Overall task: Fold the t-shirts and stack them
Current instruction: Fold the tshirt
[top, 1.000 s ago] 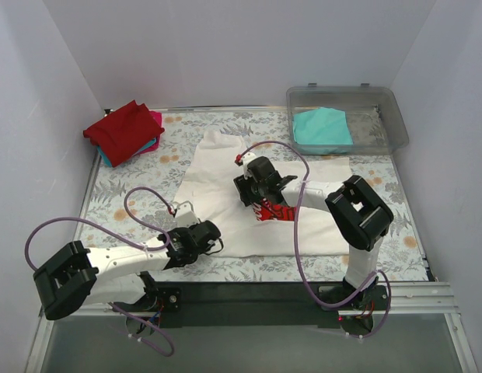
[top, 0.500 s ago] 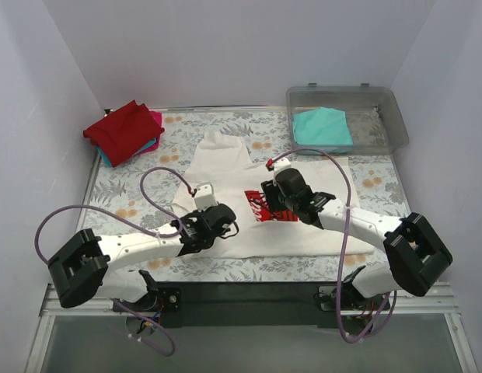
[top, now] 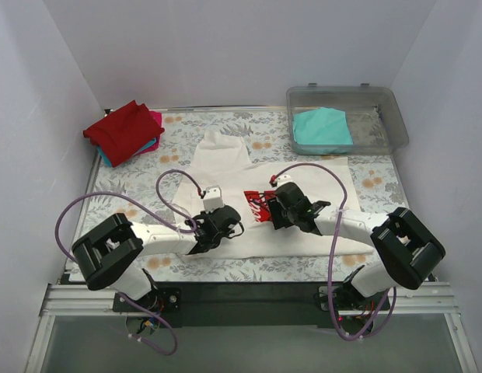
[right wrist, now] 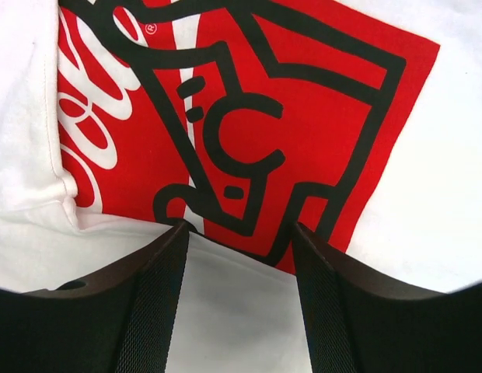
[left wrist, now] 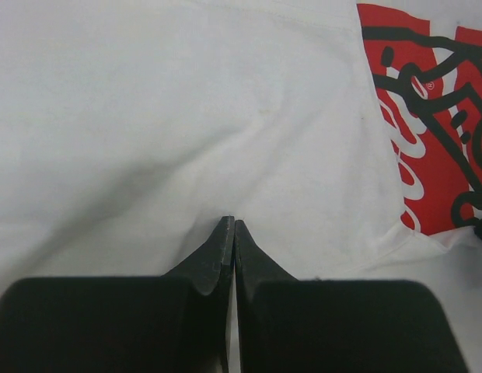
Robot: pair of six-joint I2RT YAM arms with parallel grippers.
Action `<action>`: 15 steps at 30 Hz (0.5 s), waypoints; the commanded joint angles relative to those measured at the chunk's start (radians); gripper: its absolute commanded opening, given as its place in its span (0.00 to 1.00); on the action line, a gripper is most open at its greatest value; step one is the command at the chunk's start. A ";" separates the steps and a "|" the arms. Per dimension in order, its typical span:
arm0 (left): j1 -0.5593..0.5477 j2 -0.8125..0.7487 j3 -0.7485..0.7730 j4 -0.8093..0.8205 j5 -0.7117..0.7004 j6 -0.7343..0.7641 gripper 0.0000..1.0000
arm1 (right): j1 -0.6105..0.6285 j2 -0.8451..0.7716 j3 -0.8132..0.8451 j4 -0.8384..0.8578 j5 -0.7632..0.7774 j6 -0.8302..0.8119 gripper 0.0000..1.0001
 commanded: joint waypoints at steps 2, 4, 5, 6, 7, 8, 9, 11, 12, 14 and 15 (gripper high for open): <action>0.006 -0.039 -0.120 -0.042 0.054 -0.072 0.00 | 0.049 0.038 -0.030 -0.008 -0.044 0.057 0.50; 0.006 -0.054 -0.156 -0.088 0.048 -0.116 0.00 | 0.067 0.044 -0.040 -0.011 -0.050 0.081 0.50; 0.006 -0.060 -0.160 -0.109 0.043 -0.127 0.00 | 0.090 0.043 -0.043 -0.011 -0.051 0.089 0.50; 0.006 -0.069 -0.162 -0.149 0.040 -0.136 0.00 | 0.101 0.043 -0.047 -0.015 -0.050 0.104 0.50; 0.004 -0.092 -0.169 -0.163 0.039 -0.145 0.00 | 0.112 0.043 -0.048 -0.018 -0.048 0.110 0.50; 0.006 -0.106 -0.173 -0.175 0.042 -0.151 0.00 | 0.121 0.044 -0.045 -0.022 -0.048 0.117 0.50; 0.006 -0.121 -0.177 -0.186 0.046 -0.153 0.00 | 0.142 0.047 -0.045 -0.032 -0.048 0.127 0.50; 0.006 -0.158 -0.192 -0.197 0.054 -0.162 0.00 | 0.170 0.049 -0.039 -0.046 -0.036 0.141 0.50; 0.006 -0.167 -0.196 -0.201 0.057 -0.167 0.00 | 0.178 0.050 -0.037 -0.060 -0.031 0.155 0.50; 0.006 -0.178 -0.203 -0.214 0.063 -0.185 0.00 | 0.198 0.047 -0.034 -0.075 -0.012 0.169 0.50; 0.006 -0.180 -0.203 -0.220 0.068 -0.194 0.00 | 0.202 0.041 -0.034 -0.095 -0.002 0.181 0.50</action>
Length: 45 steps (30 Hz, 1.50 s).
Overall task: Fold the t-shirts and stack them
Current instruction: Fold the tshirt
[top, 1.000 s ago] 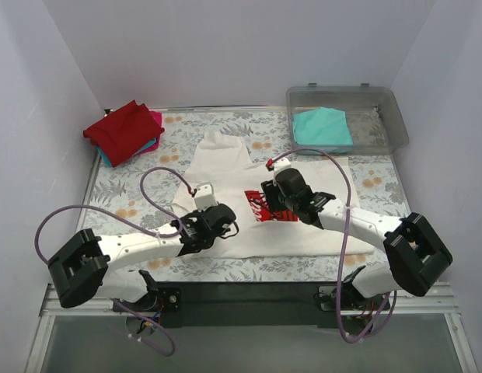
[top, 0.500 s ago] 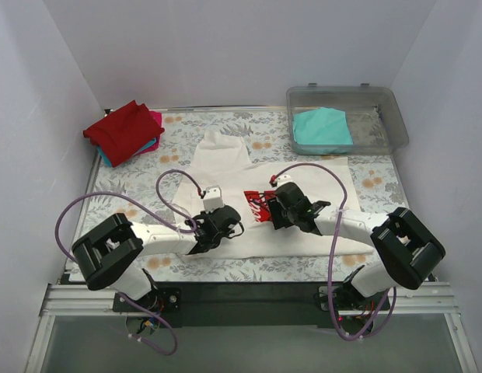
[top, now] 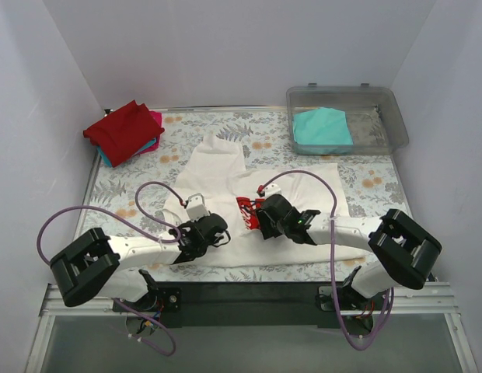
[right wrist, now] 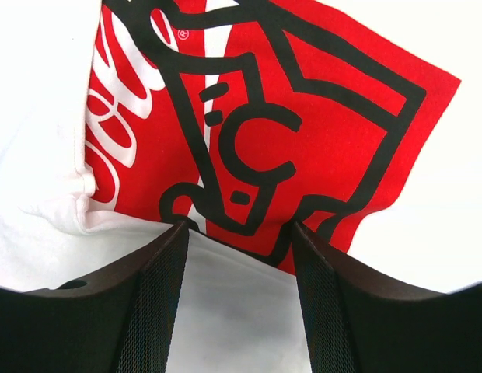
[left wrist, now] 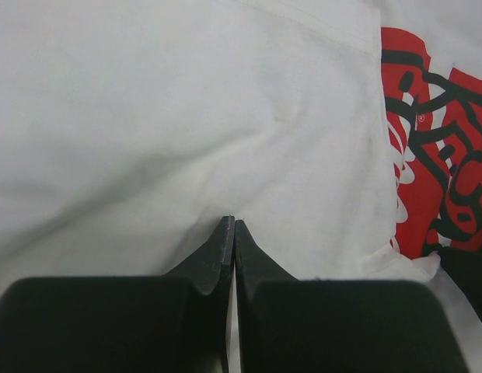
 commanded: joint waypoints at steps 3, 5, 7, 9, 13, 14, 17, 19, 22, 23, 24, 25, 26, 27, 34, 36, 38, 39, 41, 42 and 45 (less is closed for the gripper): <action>0.002 0.016 -0.047 -0.203 0.058 -0.052 0.00 | 0.044 0.010 -0.029 -0.166 -0.025 0.101 0.50; 0.002 0.011 -0.047 -0.208 0.061 -0.058 0.00 | 0.049 -0.007 -0.035 -0.183 -0.022 0.112 0.50; 0.002 0.002 -0.047 -0.220 0.062 -0.066 0.00 | 0.056 -0.036 -0.047 -0.206 -0.017 0.132 0.50; -0.001 -0.007 -0.047 -0.234 0.064 -0.073 0.00 | 0.063 -0.066 -0.063 -0.228 -0.006 0.152 0.50; -0.007 -0.035 -0.047 -0.245 0.073 -0.078 0.00 | 0.069 -0.111 -0.067 -0.277 0.029 0.172 0.50; -0.007 -0.040 -0.044 -0.249 0.075 -0.073 0.00 | 0.069 -0.131 -0.063 -0.284 0.049 0.169 0.50; -0.018 -0.056 0.021 -0.300 0.040 -0.035 0.00 | 0.069 -0.155 -0.011 -0.297 0.099 0.128 0.51; -0.020 -0.072 0.085 -0.387 -0.013 -0.017 0.00 | 0.066 -0.172 0.029 -0.297 0.132 0.094 0.53; -0.020 -0.093 0.220 -0.407 -0.123 0.081 0.26 | 0.021 -0.174 0.127 -0.295 0.187 0.020 0.54; -0.007 -0.090 0.302 -0.390 -0.142 0.176 0.46 | -0.018 -0.168 0.170 -0.288 0.198 -0.016 0.54; 0.009 -0.081 0.344 -0.348 -0.143 0.218 0.51 | -0.038 -0.166 0.190 -0.275 0.199 -0.038 0.54; 0.031 -0.051 0.392 -0.326 -0.137 0.250 0.54 | -0.058 -0.168 0.207 -0.263 0.198 -0.056 0.54; 0.087 -0.031 0.424 -0.289 -0.133 0.296 0.55 | -0.104 -0.171 0.229 -0.233 0.184 -0.090 0.54; 0.124 -0.008 0.473 -0.180 -0.122 0.389 0.56 | -0.129 -0.175 0.235 -0.214 0.173 -0.105 0.54; 0.358 0.435 0.877 -0.051 -0.047 0.612 0.56 | -0.328 -0.209 0.238 -0.091 0.043 -0.178 0.54; 0.414 0.534 0.969 -0.022 -0.031 0.647 0.55 | -0.394 -0.223 0.224 -0.053 -0.018 -0.181 0.54; 0.474 0.675 1.110 -0.024 -0.007 0.690 0.54 | -0.442 -0.238 0.200 -0.030 -0.063 -0.181 0.54; 0.494 0.750 1.157 -0.033 -0.005 0.695 0.53 | -0.454 -0.244 0.191 -0.025 -0.071 -0.182 0.54; 0.551 0.804 1.243 -0.031 0.053 0.697 0.52 | -0.476 -0.264 0.160 -0.013 -0.084 -0.191 0.54; 0.565 0.842 1.259 -0.030 0.071 0.689 0.51 | -0.482 -0.272 0.151 -0.008 -0.088 -0.195 0.54; 0.602 0.900 1.314 -0.043 0.107 0.691 0.51 | -0.505 -0.281 0.124 -0.005 -0.104 -0.202 0.54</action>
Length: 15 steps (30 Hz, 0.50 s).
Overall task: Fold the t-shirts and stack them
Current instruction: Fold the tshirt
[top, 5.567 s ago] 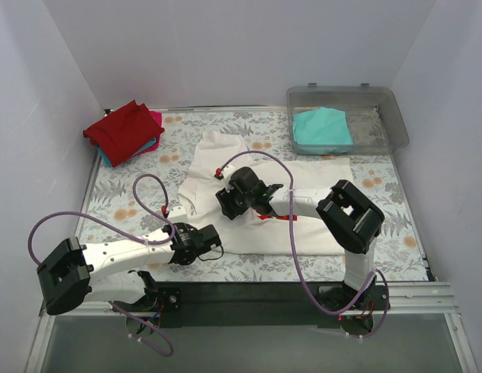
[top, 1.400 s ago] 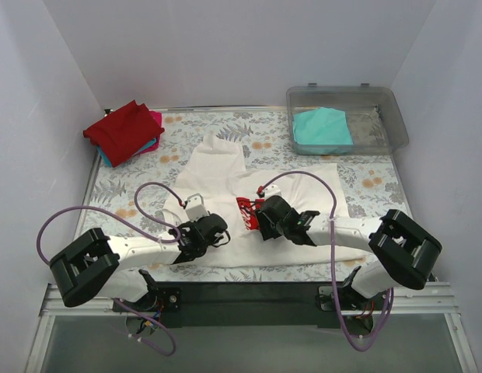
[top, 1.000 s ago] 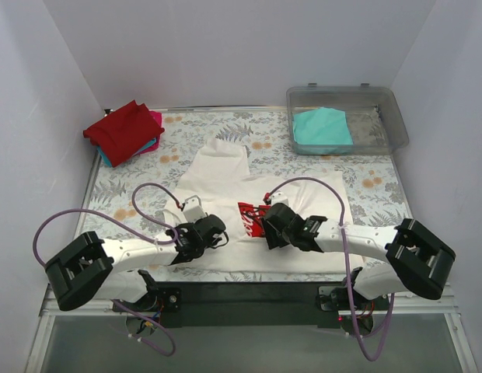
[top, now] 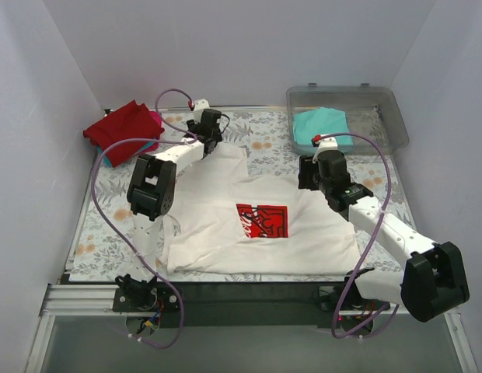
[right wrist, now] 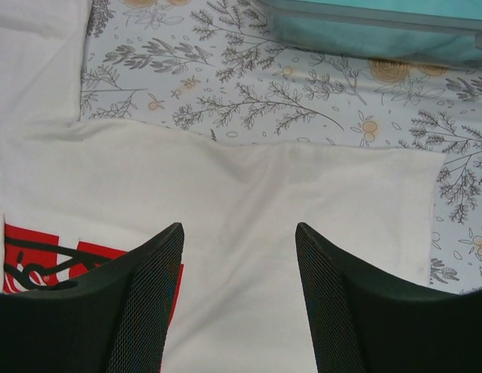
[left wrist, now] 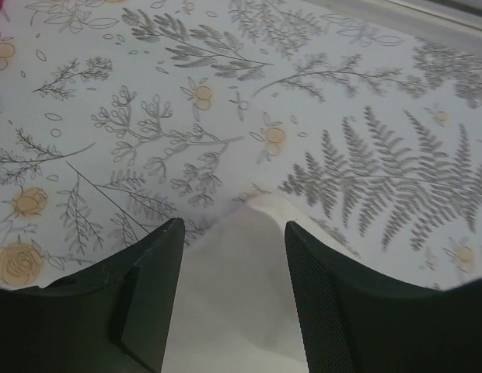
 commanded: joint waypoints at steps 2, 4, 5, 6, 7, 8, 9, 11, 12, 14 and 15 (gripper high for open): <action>0.056 0.008 0.089 -0.018 0.085 0.026 0.51 | -0.027 -0.025 -0.029 0.065 -0.061 -0.030 0.54; 0.064 0.022 0.095 -0.020 0.119 0.016 0.51 | -0.035 -0.015 -0.026 0.065 -0.067 -0.030 0.54; 0.069 0.025 0.098 -0.018 0.122 0.012 0.51 | -0.041 -0.001 -0.021 0.066 -0.073 -0.030 0.54; 0.073 0.035 0.106 -0.018 0.137 0.004 0.51 | -0.044 0.007 -0.020 0.065 -0.076 -0.032 0.54; 0.081 0.039 0.111 -0.018 0.151 -0.002 0.51 | -0.047 0.013 -0.018 0.065 -0.081 -0.032 0.54; 0.087 0.044 0.115 -0.018 0.169 -0.008 0.51 | -0.050 0.022 -0.020 0.065 -0.087 -0.030 0.54; 0.089 0.054 0.131 -0.017 0.188 -0.013 0.51 | -0.050 0.027 -0.021 0.065 -0.088 -0.030 0.54; 0.095 0.068 0.149 -0.021 0.205 -0.017 0.51 | -0.050 0.032 -0.027 0.065 -0.094 -0.029 0.54; 0.096 0.080 0.161 -0.026 0.214 -0.025 0.51 | -0.052 0.032 -0.029 0.065 -0.094 -0.029 0.54; 0.096 0.090 0.167 -0.032 0.239 -0.033 0.51 | -0.052 0.033 -0.029 0.091 -0.093 -0.032 0.54; 0.098 0.100 0.172 -0.044 0.246 -0.037 0.51 | -0.053 0.035 -0.029 0.089 -0.093 -0.033 0.54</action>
